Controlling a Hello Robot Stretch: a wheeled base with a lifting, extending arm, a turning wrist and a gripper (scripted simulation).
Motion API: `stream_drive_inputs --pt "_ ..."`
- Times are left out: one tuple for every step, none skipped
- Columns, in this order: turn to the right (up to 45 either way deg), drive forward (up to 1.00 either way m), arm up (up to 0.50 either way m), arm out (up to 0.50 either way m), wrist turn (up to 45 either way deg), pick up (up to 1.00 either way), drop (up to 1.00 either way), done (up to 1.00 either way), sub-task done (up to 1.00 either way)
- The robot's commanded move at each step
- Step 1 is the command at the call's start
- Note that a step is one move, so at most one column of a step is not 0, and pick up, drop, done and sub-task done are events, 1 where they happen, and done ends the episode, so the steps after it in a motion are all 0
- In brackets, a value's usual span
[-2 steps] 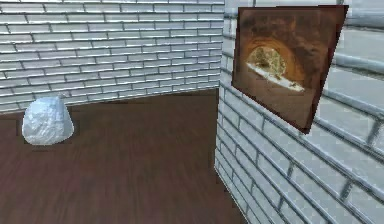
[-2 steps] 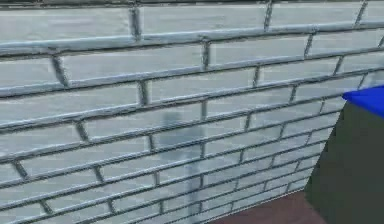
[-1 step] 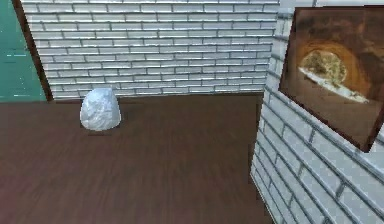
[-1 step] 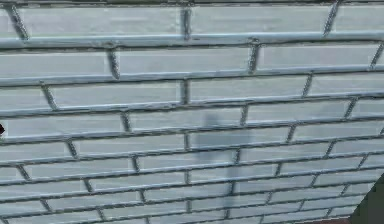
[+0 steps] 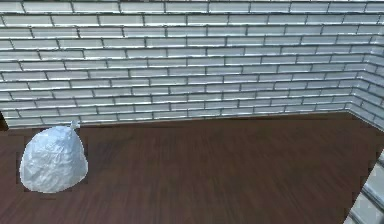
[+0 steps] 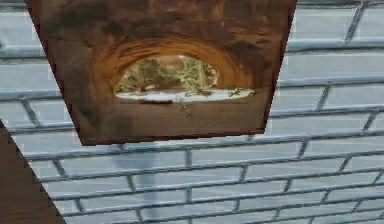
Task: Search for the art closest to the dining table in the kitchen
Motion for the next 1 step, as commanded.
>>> stream_drive_inputs --pt "-3.0 0.0 0.0 0.0 0.0 0.0 0.0 0.0 0.0"
